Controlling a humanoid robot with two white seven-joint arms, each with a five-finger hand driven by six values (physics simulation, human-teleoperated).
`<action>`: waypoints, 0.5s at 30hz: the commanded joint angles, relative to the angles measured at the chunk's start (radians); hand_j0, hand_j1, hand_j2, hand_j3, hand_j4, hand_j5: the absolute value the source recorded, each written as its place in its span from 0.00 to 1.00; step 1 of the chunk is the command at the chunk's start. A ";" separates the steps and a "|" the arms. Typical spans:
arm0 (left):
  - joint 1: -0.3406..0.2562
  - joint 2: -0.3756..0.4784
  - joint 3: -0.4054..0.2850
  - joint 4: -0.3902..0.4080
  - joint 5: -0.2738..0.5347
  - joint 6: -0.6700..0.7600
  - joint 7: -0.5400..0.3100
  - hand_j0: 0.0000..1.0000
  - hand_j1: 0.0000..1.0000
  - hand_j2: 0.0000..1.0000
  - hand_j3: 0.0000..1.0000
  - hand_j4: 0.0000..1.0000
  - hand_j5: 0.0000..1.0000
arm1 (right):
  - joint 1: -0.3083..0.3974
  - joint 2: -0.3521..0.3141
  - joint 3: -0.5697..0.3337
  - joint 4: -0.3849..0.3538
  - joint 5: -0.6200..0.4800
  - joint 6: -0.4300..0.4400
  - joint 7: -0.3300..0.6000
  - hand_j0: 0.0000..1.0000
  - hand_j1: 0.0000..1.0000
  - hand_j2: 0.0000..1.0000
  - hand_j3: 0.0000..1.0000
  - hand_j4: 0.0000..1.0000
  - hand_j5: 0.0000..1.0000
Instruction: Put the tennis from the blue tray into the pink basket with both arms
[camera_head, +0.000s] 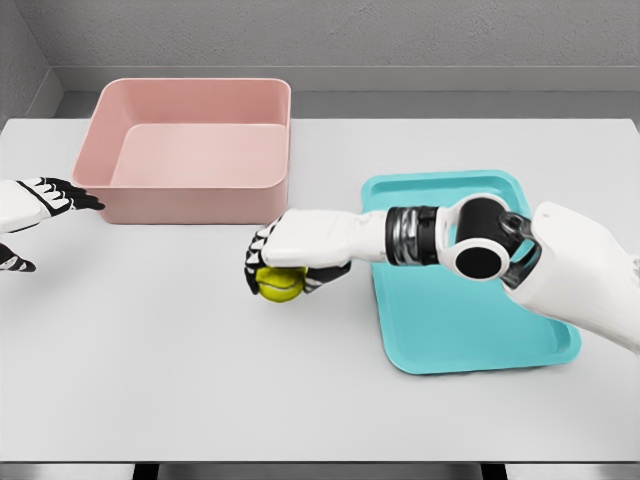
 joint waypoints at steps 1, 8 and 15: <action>0.000 0.002 0.000 0.000 0.006 0.001 0.000 1.00 1.00 1.00 1.00 1.00 1.00 | -0.002 0.016 0.008 0.001 -0.004 0.002 -0.001 0.51 0.51 0.51 0.51 0.51 0.51; 0.000 0.002 0.002 0.000 0.006 0.001 0.000 1.00 1.00 1.00 1.00 1.00 1.00 | -0.035 0.056 0.042 0.006 -0.004 0.058 -0.001 0.51 0.51 0.51 0.51 0.51 0.51; 0.000 0.002 0.000 0.000 0.006 0.001 0.000 1.00 1.00 1.00 1.00 1.00 1.00 | -0.037 0.062 0.051 0.007 -0.004 0.063 -0.004 1.00 1.00 1.00 1.00 1.00 1.00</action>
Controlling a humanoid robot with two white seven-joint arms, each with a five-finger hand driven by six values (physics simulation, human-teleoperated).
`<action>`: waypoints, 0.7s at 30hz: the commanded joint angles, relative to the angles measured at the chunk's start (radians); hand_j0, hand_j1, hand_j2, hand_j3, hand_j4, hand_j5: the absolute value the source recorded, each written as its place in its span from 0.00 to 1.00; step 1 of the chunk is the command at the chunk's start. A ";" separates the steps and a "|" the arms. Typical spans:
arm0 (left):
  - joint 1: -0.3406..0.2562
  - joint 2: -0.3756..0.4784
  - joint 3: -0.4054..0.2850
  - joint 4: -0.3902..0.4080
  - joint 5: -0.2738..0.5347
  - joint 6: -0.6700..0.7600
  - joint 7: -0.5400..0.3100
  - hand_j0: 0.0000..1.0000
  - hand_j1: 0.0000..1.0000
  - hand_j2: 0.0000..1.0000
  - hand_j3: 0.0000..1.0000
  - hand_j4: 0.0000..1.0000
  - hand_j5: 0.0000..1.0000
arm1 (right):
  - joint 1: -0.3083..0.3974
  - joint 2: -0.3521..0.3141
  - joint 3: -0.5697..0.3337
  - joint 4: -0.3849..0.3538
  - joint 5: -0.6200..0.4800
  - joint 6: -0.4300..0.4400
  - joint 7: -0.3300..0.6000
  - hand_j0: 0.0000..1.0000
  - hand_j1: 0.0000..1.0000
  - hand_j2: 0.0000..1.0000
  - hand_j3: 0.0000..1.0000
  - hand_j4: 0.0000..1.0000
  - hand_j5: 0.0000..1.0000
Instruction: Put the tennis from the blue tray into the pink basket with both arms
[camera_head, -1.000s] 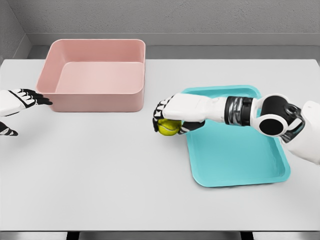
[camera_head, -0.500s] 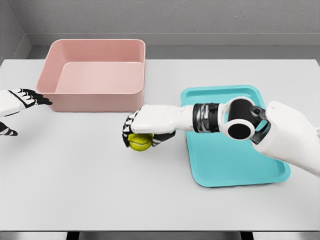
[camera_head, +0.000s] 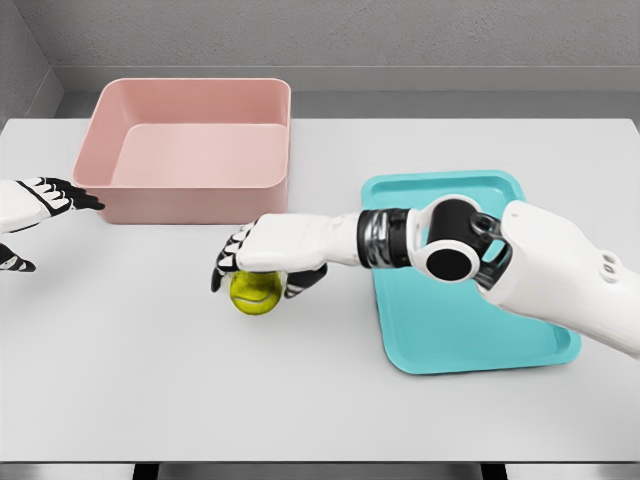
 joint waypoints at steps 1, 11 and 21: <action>0.000 0.002 0.000 0.000 0.006 0.001 0.000 1.00 1.00 1.00 1.00 1.00 1.00 | 0.000 0.001 0.003 0.000 -0.003 0.002 -0.001 1.00 1.00 1.00 1.00 1.00 1.00; 0.028 0.002 0.000 -0.063 -0.012 0.001 -0.001 1.00 1.00 1.00 1.00 1.00 1.00 | 0.017 -0.209 -0.204 -0.011 -0.004 -0.052 -0.001 1.00 1.00 1.00 1.00 1.00 1.00; 0.048 -0.060 -0.012 -0.314 -0.091 0.001 -0.001 1.00 1.00 1.00 1.00 1.00 1.00 | 0.436 -0.459 -0.843 0.095 -0.015 -0.300 -0.006 1.00 1.00 1.00 1.00 1.00 1.00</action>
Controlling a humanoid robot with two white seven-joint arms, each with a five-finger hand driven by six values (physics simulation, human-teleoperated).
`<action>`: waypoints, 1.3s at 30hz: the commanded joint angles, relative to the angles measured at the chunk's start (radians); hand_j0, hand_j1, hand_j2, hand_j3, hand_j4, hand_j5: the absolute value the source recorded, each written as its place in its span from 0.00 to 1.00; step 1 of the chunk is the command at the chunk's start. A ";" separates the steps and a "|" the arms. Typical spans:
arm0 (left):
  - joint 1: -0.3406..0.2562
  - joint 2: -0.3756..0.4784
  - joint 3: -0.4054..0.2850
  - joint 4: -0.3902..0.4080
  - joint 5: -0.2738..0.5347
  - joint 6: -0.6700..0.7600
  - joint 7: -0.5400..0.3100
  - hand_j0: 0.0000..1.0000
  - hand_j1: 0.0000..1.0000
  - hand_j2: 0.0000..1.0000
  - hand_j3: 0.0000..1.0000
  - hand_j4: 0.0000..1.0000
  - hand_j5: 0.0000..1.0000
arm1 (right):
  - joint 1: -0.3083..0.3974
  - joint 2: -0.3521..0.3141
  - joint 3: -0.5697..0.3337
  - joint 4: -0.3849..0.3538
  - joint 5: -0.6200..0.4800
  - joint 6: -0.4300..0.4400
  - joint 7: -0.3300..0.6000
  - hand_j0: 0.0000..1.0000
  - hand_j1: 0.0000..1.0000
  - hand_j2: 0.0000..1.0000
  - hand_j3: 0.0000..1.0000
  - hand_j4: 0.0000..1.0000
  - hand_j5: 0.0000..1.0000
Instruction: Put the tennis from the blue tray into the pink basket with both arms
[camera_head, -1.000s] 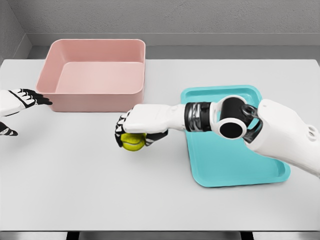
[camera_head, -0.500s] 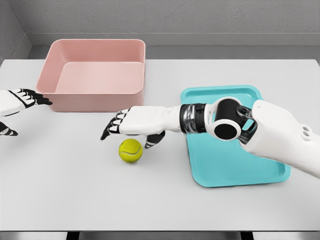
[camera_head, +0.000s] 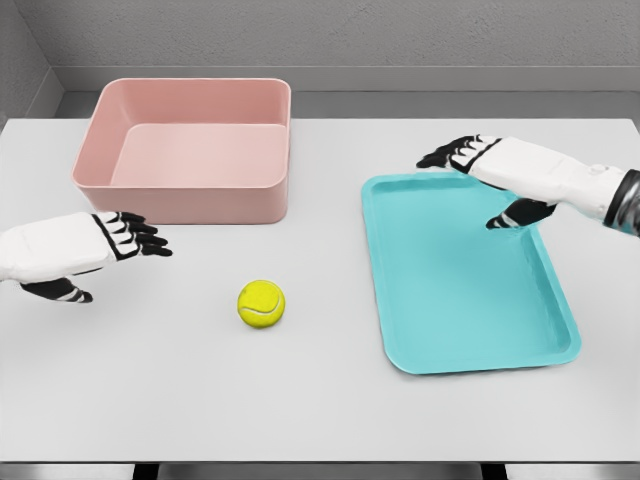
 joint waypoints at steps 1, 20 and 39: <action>-0.002 -0.047 -0.001 -0.045 -0.007 0.001 0.000 1.00 1.00 1.00 1.00 1.00 1.00 | 0.002 -0.046 -0.140 0.079 -0.027 -0.110 -0.001 1.00 1.00 1.00 1.00 1.00 1.00; -0.299 -0.278 -0.333 -0.045 -0.208 0.001 0.000 1.00 1.00 1.00 1.00 1.00 1.00 | 0.043 -0.034 -0.083 0.104 -0.043 -0.196 0.004 1.00 1.00 1.00 1.00 1.00 1.00; -0.440 -0.335 -0.518 -0.025 -0.346 0.001 -0.001 1.00 1.00 1.00 1.00 1.00 1.00 | 0.032 -0.035 -0.097 0.112 -0.042 -0.197 0.005 1.00 1.00 1.00 1.00 1.00 1.00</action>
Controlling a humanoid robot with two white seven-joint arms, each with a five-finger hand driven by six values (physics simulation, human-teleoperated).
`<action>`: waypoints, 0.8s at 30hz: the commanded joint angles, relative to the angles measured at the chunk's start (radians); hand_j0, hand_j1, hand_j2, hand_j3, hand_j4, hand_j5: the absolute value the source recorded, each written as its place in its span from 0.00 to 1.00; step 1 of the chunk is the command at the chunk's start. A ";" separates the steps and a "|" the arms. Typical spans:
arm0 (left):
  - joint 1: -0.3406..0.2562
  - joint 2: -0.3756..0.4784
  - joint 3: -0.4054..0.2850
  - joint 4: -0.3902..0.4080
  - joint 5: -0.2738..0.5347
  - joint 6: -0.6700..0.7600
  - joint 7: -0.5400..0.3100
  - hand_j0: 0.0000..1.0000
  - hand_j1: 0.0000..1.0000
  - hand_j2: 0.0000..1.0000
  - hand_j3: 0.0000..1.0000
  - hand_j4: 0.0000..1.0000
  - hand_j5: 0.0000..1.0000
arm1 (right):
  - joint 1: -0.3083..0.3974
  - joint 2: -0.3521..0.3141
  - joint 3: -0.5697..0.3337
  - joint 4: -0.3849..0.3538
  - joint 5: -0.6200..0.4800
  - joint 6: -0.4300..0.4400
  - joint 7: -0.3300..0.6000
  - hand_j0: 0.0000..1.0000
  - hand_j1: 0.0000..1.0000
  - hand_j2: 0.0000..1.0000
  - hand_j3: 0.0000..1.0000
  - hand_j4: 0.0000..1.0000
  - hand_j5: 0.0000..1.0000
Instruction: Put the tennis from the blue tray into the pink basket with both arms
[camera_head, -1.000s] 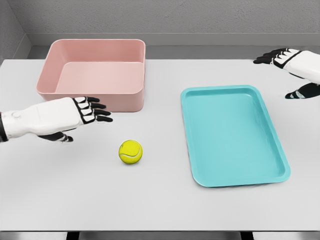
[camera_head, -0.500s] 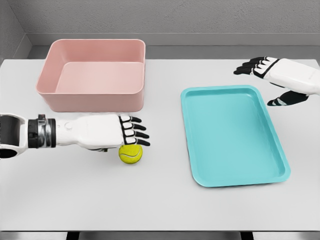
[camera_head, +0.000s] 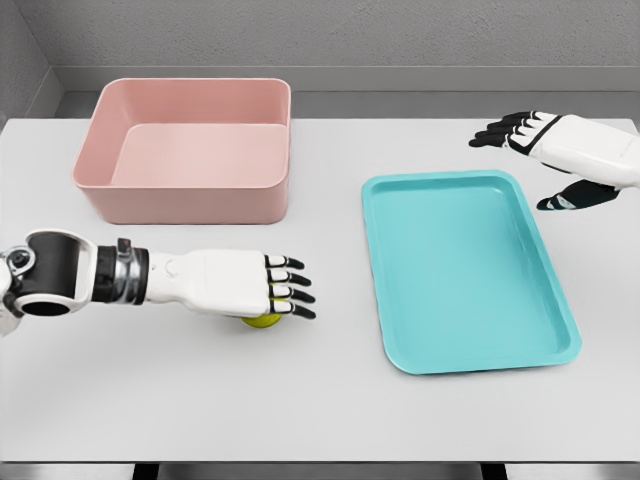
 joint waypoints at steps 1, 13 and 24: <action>0.000 -0.007 -0.005 0.010 -0.024 0.001 0.000 1.00 1.00 1.00 1.00 1.00 1.00 | 0.002 0.002 0.000 0.000 -0.006 0.002 -0.001 1.00 1.00 1.00 1.00 1.00 1.00; -0.009 -0.027 -0.005 0.054 -0.116 0.001 0.000 1.00 1.00 1.00 1.00 1.00 1.00 | 0.009 -0.004 0.000 0.008 -0.006 0.002 -0.001 1.00 1.00 1.00 1.00 1.00 1.00; -0.012 -0.033 -0.027 0.053 -0.127 0.001 0.002 0.77 0.77 0.77 0.77 0.77 0.77 | 0.008 0.000 0.000 0.008 -0.006 0.002 -0.001 1.00 1.00 1.00 1.00 1.00 1.00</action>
